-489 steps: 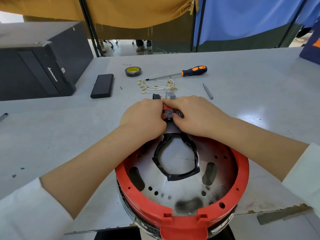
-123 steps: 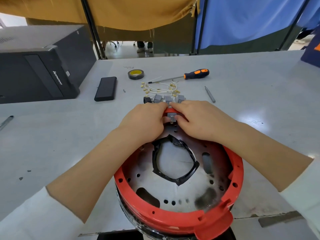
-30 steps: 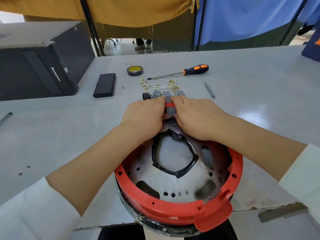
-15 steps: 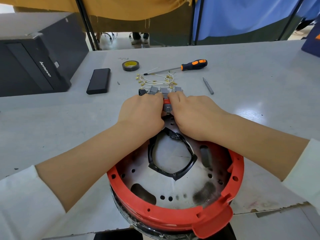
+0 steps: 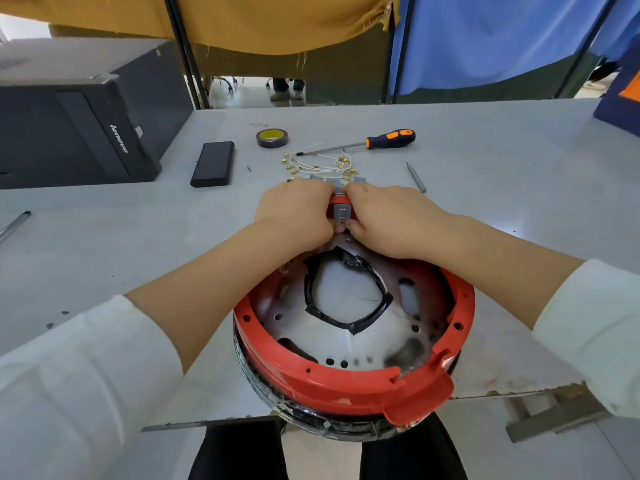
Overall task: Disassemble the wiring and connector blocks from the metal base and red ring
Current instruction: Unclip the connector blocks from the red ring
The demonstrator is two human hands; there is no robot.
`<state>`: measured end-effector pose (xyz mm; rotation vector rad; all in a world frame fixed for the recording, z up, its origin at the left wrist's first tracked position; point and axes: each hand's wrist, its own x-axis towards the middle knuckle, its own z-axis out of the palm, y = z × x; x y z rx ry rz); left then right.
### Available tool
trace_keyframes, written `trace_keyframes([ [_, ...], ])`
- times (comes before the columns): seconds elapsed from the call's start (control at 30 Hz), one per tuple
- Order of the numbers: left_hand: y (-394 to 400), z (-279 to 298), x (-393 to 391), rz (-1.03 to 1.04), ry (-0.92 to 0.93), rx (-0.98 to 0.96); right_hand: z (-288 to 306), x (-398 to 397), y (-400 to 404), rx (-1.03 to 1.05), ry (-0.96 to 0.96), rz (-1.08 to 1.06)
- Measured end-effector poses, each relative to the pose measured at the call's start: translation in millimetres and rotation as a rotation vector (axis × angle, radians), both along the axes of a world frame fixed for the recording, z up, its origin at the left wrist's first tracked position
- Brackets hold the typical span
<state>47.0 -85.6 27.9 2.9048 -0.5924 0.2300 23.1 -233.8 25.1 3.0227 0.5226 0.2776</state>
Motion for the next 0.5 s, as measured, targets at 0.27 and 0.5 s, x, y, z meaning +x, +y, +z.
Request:
trace_keyframes([
  [0.27, 2.0, 3.1, 7.6, -0.137, 0.080, -0.053, -0.9, -0.2, -3.1, 0.006, -0.003, 0.053],
  [0.5, 2.4, 4.7, 10.2, -0.179, 0.086, -0.049, -3.2, 2.6, -4.8, -0.017, -0.003, 0.076],
])
